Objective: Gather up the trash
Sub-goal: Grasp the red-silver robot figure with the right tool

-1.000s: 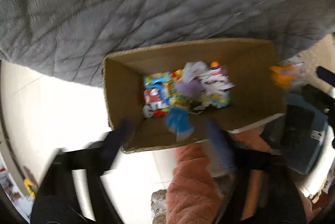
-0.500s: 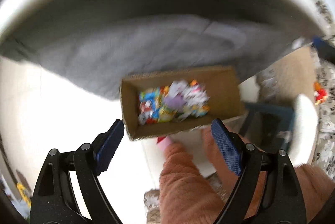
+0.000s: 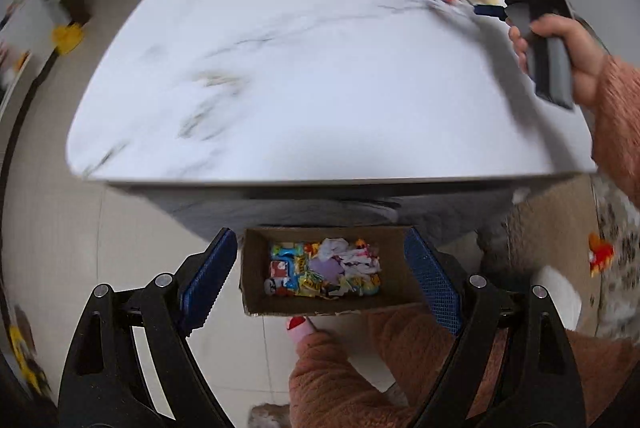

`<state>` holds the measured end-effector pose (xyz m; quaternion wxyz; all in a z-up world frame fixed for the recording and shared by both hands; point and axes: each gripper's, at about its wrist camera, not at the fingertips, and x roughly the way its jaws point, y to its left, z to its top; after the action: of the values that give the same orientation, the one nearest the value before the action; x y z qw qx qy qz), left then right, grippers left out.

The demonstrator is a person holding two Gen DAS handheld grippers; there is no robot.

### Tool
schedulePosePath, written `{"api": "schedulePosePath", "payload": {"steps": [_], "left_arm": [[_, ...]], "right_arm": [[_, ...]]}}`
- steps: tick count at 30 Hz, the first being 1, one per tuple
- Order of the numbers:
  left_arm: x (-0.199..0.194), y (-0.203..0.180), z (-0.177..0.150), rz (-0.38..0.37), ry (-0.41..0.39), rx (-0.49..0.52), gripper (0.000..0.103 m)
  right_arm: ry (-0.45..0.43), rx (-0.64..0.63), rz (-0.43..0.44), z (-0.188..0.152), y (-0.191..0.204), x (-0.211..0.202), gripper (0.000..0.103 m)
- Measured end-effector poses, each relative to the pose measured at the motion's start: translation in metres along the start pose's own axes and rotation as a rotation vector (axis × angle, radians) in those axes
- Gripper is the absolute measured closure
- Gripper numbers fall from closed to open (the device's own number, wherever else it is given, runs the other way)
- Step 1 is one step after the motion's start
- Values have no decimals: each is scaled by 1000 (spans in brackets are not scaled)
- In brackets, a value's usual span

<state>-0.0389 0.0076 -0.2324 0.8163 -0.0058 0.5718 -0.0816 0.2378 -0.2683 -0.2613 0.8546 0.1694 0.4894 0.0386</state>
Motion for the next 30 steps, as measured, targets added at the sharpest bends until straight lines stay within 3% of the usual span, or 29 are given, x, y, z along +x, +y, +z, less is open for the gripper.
{"api": "schedulePosePath", "payload": {"steps": [6, 7, 10, 22, 26, 30], "left_arm": [[-1, 12, -9, 68, 24, -119, 20], [-1, 13, -9, 71, 27, -132, 20], [1, 13, -5, 75, 34, -166, 20], [23, -40, 56, 1, 22, -39, 20], [34, -69, 91, -12, 1, 50, 20], [49, -86, 131, -30, -12, 54, 20]], "right_arm": [[14, 24, -128, 44, -7, 38, 18], [19, 1, -142, 47, -5, 40, 31], [35, -75, -149, 44, -6, 37, 35], [106, -94, 75, -55, -68, -50, 35], [113, -150, 84, -86, -74, -71, 36], [122, -158, 110, -108, -81, -83, 36]]}}
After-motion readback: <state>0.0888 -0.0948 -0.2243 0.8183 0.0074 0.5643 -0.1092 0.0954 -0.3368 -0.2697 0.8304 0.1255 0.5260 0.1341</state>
